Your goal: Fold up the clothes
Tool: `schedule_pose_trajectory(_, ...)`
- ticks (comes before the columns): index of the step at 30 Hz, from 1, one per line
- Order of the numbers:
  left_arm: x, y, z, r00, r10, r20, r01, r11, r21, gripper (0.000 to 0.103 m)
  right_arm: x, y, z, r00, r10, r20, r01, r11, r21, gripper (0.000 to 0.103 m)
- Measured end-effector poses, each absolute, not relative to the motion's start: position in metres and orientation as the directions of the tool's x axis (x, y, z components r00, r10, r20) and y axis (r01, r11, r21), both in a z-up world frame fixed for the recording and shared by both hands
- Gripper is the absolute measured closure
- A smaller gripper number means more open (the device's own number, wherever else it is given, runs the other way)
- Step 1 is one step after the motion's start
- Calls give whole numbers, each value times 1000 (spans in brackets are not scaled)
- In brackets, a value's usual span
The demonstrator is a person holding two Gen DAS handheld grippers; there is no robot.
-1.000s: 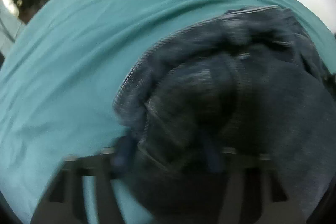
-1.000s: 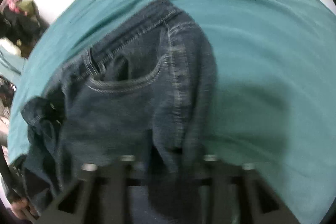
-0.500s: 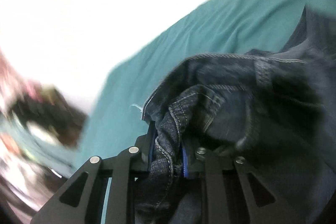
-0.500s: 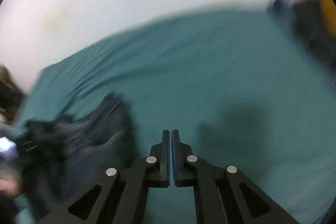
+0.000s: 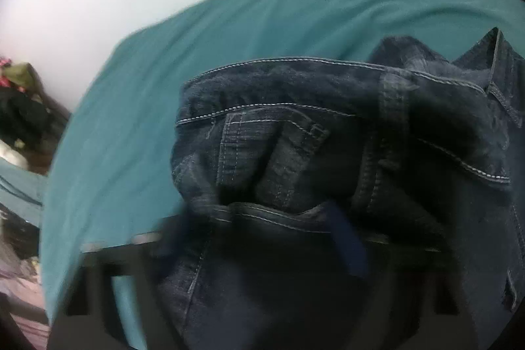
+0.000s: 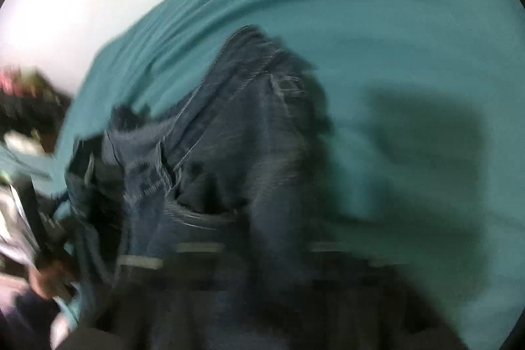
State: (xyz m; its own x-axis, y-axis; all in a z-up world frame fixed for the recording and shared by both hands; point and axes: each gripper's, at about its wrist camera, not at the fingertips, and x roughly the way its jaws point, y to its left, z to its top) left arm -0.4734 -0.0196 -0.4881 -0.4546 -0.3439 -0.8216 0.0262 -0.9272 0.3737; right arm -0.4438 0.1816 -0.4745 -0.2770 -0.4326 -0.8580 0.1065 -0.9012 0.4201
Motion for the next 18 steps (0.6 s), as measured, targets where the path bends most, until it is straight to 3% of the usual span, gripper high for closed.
schedule_pose_trajectory(6,-505,-11,-453,-533,-371,-761,113,-922,371,93,-423,195,-406,-553,-238,-798,146,-971,189,98)
schedule_pose_trajectory(10,-535,21,-420,-630,-410,-660,112,-888,446,93,-447,208,-371,-658,-95,-747,79,-995,57,98)
schedule_pose_trajectory(13,-578,59,-416,-665,-476,-575,81,-812,578,89,-481,222,-365,-662,6,-749,-23,-1000,13,97)
schedule_pose_trajectory(14,-593,72,-426,-652,-531,-542,57,-747,663,78,-492,231,-376,-617,15,-787,-80,-996,44,88)
schedule_pose_trajectory(15,-596,88,-438,-640,-582,-502,37,-675,736,60,-497,241,-390,-556,62,-829,-179,-983,47,80)
schedule_pose_trajectory(17,-567,124,-460,-631,-652,-421,16,-554,833,28,-480,241,-402,-534,81,-842,-206,-978,37,54)
schedule_pose_trajectory(18,-540,130,-461,-650,-641,-409,24,-555,831,26,-464,238,-405,-540,72,-839,-186,-982,35,53)
